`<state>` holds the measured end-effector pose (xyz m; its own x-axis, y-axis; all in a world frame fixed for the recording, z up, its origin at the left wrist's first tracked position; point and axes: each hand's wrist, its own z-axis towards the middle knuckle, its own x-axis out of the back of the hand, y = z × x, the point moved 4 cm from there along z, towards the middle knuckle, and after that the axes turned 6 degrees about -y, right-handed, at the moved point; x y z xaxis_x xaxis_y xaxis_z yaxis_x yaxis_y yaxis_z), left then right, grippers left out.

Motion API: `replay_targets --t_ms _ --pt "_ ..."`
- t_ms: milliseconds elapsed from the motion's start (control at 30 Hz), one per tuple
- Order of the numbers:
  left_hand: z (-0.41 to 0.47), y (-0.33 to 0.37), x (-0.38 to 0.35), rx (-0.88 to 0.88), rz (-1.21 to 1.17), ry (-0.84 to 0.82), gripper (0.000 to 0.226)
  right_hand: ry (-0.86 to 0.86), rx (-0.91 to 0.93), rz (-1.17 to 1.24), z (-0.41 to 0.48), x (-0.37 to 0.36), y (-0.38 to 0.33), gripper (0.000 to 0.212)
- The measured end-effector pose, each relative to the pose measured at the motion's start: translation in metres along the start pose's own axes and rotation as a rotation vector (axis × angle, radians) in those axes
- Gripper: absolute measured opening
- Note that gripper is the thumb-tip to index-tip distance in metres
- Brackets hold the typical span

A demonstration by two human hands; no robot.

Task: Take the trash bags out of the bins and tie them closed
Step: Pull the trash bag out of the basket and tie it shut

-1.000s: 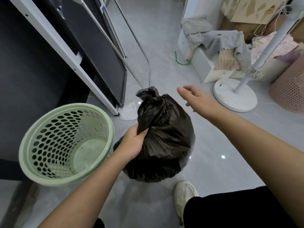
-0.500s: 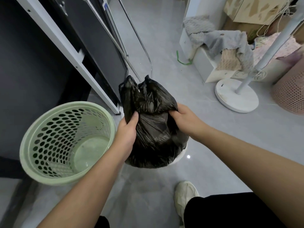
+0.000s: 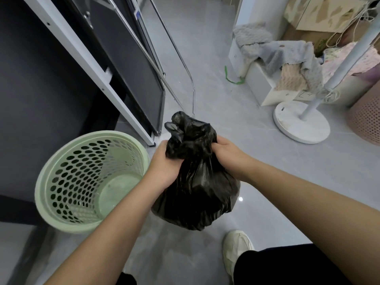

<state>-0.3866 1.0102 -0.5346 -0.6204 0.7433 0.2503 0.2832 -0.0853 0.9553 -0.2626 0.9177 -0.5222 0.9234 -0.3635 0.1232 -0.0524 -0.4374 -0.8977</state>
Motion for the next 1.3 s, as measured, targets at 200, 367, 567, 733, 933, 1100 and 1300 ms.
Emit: replay_targets --t_ms 200,367,567,733,933,1100,1300 --pt "0.007 0.036 0.039 0.079 0.123 -0.126 0.009 0.071 0.005 -0.071 0.009 -0.001 -0.009 0.028" --pt "0.014 0.072 0.046 0.101 0.206 -0.42 0.012 0.116 0.125 -0.069 0.009 0.002 -0.029 0.028" --pt "0.02 0.112 0.033 0.002 0.351 -0.553 0.013 -0.047 0.136 0.101 0.01 -0.014 -0.034 0.021" --pt "0.039 0.126 0.035 -0.064 0.438 -0.414 0.006 -0.181 0.017 0.299 0.012 -0.032 -0.036 0.026" --pt "0.052 0.091 0.052 0.0 0.382 -0.28 0.011 -0.281 -0.141 0.455 0.008 -0.03 -0.028 0.026" --pt "0.046 0.066 0.053 0.067 0.339 -0.279 0.004 -0.49 -0.173 0.336 0.003 -0.035 -0.027 0.029" --pt "0.02 0.047 0.047 0.035 0.327 -0.289 0.041 -0.599 -0.135 0.22 -0.005 -0.032 -0.015 0.04"
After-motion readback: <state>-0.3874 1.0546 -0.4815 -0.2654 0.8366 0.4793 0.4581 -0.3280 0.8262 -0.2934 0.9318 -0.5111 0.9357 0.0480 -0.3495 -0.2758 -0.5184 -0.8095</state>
